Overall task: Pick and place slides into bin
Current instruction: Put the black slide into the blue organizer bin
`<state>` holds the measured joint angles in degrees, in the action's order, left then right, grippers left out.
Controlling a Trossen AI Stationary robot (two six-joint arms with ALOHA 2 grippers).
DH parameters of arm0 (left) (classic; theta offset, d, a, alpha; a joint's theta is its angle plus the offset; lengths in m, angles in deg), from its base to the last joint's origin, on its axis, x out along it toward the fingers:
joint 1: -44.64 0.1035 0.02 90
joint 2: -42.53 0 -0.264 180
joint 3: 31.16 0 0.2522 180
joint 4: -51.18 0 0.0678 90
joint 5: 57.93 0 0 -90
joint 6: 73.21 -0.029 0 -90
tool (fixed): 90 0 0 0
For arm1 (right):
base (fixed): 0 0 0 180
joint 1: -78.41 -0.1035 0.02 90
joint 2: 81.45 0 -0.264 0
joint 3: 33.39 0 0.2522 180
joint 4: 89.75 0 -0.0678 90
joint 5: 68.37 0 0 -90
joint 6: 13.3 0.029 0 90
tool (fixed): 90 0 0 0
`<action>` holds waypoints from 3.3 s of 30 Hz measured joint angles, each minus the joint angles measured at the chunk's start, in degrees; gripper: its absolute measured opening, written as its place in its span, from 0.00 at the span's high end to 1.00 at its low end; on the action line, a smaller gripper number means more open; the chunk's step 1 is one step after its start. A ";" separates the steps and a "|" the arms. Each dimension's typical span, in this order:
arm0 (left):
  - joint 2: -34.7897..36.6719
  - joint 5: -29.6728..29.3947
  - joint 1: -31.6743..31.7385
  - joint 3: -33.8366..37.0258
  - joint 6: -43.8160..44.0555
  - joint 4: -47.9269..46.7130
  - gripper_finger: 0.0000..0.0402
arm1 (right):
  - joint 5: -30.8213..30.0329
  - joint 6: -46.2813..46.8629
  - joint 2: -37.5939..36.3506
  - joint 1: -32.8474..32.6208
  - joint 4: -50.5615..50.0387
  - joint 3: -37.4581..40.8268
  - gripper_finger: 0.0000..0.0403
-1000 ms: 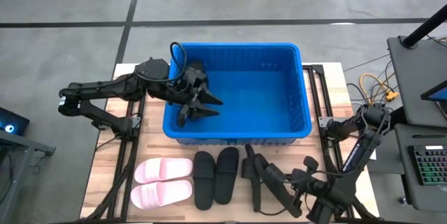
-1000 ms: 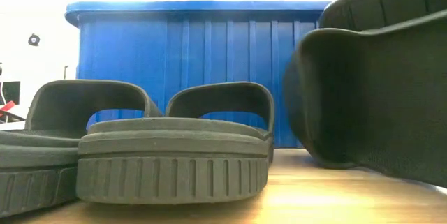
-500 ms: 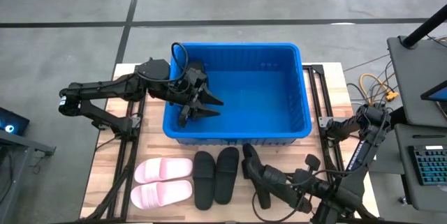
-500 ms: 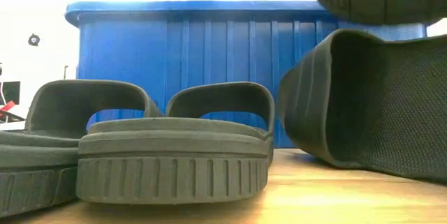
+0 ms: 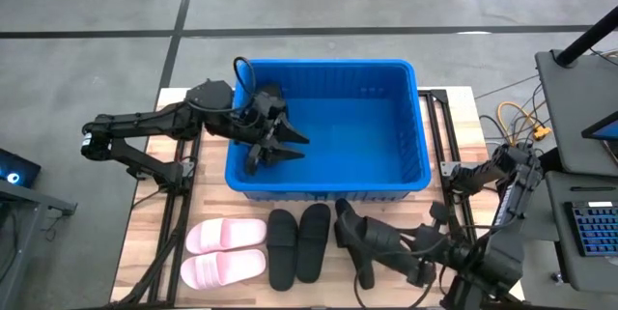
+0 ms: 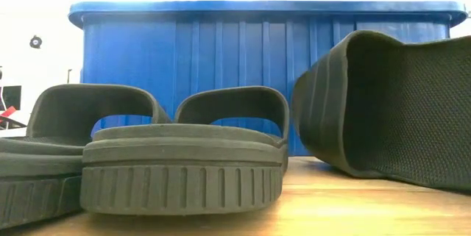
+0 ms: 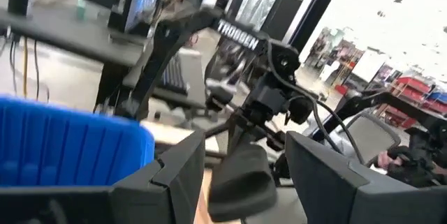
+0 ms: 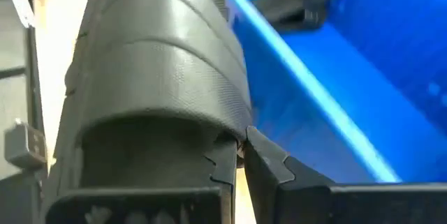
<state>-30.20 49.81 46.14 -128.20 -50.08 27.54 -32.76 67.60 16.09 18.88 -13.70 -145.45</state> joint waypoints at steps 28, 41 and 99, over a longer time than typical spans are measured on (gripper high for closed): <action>13.57 -17.64 -0.04 -0.10 -12.95 -9.56 0.54 | 0.70 -34.52 -2.24 36.80 0.40 -22.67 0.97; 17.53 -39.76 0.00 -0.03 -24.31 -22.12 0.54 | 12.46 -36.53 0.17 56.40 8.56 -22.27 0.97; 23.81 -50.14 0.00 -0.01 -46.35 -27.22 0.54 | 24.52 -35.47 35.80 74.01 26.86 -22.91 0.79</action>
<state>-6.38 -0.32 46.14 -128.21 -96.43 0.32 -8.24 32.13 51.89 92.89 13.16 -168.36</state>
